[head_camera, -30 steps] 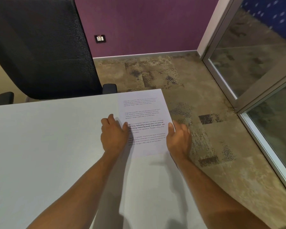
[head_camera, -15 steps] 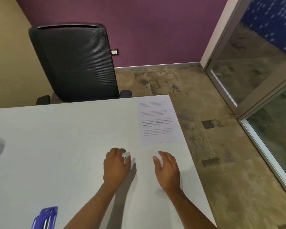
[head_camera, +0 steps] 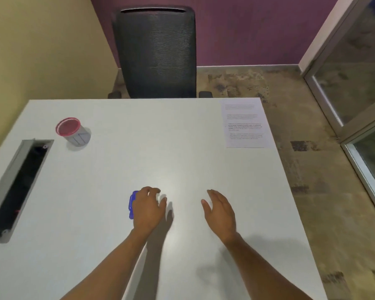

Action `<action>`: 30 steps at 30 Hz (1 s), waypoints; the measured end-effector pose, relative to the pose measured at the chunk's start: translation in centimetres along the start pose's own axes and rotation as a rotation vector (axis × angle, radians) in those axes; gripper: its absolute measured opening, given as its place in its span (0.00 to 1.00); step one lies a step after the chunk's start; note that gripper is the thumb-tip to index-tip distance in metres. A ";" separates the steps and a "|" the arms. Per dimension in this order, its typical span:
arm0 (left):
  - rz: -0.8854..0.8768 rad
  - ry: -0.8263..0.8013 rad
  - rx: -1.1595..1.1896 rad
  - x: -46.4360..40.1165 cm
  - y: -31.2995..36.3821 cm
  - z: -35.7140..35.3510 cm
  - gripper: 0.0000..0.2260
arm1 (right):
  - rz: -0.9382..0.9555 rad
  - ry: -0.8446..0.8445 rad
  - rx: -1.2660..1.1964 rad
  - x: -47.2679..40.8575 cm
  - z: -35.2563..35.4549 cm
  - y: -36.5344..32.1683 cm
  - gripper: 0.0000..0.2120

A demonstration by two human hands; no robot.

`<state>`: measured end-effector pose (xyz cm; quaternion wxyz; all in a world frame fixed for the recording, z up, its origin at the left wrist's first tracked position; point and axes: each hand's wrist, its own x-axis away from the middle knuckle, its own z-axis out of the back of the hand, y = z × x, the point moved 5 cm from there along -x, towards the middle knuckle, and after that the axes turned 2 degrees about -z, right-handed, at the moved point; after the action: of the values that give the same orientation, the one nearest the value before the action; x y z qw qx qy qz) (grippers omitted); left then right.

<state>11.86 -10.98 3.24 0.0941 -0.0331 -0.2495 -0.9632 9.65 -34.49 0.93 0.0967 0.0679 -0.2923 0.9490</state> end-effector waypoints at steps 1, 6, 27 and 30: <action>0.010 0.001 -0.019 0.4 -1.1 0.6 0.14 | 0.003 -0.007 0.013 0.8 -0.5 -0.6 0.22; 0.104 -0.022 0.029 1.6 -5.4 2.3 0.15 | -0.009 -0.065 0.044 3.7 -3.1 -3.0 0.24; 0.310 -0.169 0.586 -0.4 -11.1 0.8 0.07 | 0.040 -0.335 0.120 6.0 -9.8 -7.6 0.29; 0.352 -0.174 0.675 -0.6 -11.8 0.6 0.09 | 0.118 -0.335 0.181 5.7 -10.3 -7.3 0.30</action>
<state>10.09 -0.43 -1.91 0.2421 -0.1243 -0.5501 -0.7895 5.00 -21.91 -2.55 -0.0155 0.2163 -0.2212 0.9508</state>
